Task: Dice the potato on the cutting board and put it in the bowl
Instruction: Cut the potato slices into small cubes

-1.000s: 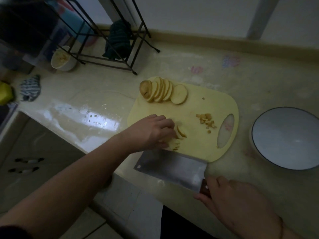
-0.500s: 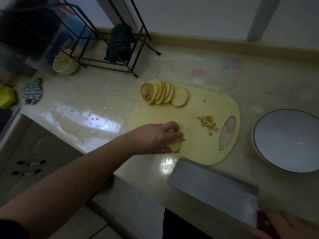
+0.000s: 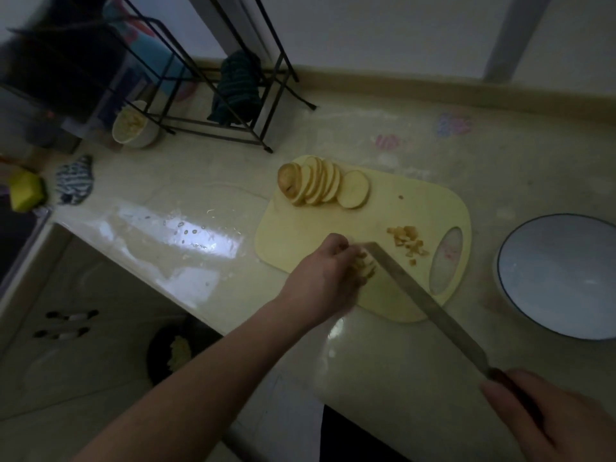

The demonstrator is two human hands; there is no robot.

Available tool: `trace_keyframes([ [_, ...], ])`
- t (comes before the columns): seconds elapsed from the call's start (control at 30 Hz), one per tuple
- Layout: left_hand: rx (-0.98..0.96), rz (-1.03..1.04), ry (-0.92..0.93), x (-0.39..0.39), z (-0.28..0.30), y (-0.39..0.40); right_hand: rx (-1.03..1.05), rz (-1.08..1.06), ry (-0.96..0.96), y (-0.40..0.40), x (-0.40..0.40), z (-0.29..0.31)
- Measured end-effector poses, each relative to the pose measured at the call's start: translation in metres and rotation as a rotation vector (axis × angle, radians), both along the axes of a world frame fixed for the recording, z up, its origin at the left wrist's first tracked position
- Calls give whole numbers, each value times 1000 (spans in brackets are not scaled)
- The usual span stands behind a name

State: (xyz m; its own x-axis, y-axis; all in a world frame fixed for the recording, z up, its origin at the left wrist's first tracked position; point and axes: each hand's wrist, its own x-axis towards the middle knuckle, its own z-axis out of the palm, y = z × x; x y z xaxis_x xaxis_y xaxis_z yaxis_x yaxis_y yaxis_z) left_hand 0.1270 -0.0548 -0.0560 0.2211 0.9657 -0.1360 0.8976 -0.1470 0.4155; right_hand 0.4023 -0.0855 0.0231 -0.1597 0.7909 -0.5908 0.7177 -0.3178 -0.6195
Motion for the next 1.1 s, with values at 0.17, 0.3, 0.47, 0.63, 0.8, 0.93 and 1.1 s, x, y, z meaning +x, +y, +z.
trace_keyframes([
  [0.17, -11, 74, -25, 12, 3, 0, 106, -35, 26, -17, 11, -24],
  [0.3, 9, 34, -8, -1, 8, 4, 110, -152, 74, -18, 16, -33],
  [0.47, 51, 14, -15, -9, 6, 11, 116, -142, 50, -23, 14, -35],
  [0.63, 105, 150, -144, -5, 3, 23, 97, -150, 41, -25, 15, -33],
  [0.8, 78, 111, -102, 0, -3, 23, 107, -145, 36, -25, 15, -32],
  [0.93, 9, -24, -17, -7, 3, 14, 122, -132, 97, -26, 16, -33],
  [1.1, -51, -49, 5, -10, 2, 9, 37, -109, 190, -23, 8, -33],
])
